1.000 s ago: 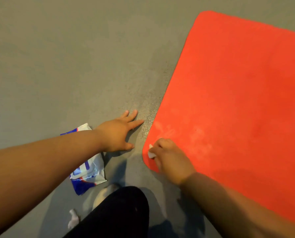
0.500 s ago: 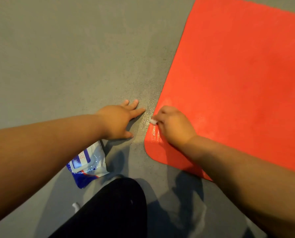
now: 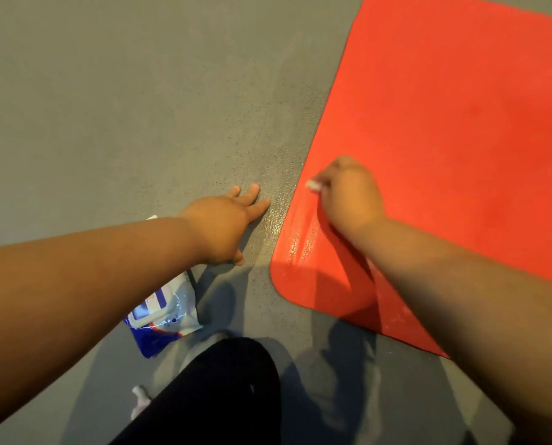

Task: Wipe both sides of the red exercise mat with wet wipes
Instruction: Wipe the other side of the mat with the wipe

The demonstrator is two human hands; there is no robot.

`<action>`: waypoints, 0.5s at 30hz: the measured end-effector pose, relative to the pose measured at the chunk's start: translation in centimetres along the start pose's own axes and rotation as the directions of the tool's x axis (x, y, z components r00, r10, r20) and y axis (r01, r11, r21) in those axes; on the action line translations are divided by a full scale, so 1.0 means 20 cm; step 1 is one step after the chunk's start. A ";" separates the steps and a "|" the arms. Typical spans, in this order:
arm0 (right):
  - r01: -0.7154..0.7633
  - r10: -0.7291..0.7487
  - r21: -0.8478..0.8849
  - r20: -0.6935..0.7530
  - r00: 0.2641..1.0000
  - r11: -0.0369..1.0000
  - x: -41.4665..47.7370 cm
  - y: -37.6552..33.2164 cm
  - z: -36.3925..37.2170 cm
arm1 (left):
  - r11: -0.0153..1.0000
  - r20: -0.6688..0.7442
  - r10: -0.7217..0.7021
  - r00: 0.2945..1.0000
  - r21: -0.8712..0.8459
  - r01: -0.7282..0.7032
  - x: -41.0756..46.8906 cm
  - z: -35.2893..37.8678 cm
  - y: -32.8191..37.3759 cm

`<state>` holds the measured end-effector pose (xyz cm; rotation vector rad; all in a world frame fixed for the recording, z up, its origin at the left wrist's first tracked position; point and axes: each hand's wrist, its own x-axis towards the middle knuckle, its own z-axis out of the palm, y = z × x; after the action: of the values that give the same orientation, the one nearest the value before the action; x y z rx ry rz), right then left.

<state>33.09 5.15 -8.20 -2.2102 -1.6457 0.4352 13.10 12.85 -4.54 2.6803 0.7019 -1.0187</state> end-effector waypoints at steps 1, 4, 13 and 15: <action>-0.075 0.074 -0.023 -0.044 0.996 0.997 0.07 0.02 -0.02 | 1.000 -0.001 -0.001 1.000 -0.001 0.001 0.00 0.00 0.00; 0.047 -0.048 -0.023 -0.036 0.998 0.999 -0.10 -0.06 0.02 | 1.000 0.006 -0.001 1.000 0.004 0.001 -0.01 -0.01 0.00; 0.011 -0.006 0.073 -0.080 0.997 0.997 -0.21 -0.01 0.01 | 0.994 -0.170 0.082 0.982 -0.057 -0.093 0.00 -0.06 0.04; -0.231 0.232 0.026 -0.153 0.961 0.973 -0.02 0.03 -0.01 | 0.988 -0.182 0.126 0.975 -0.064 -0.139 0.00 -0.07 0.03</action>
<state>33.55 4.62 -8.34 -2.3756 -1.3109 0.3185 14.15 12.67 -3.51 2.7315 0.5702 -0.7129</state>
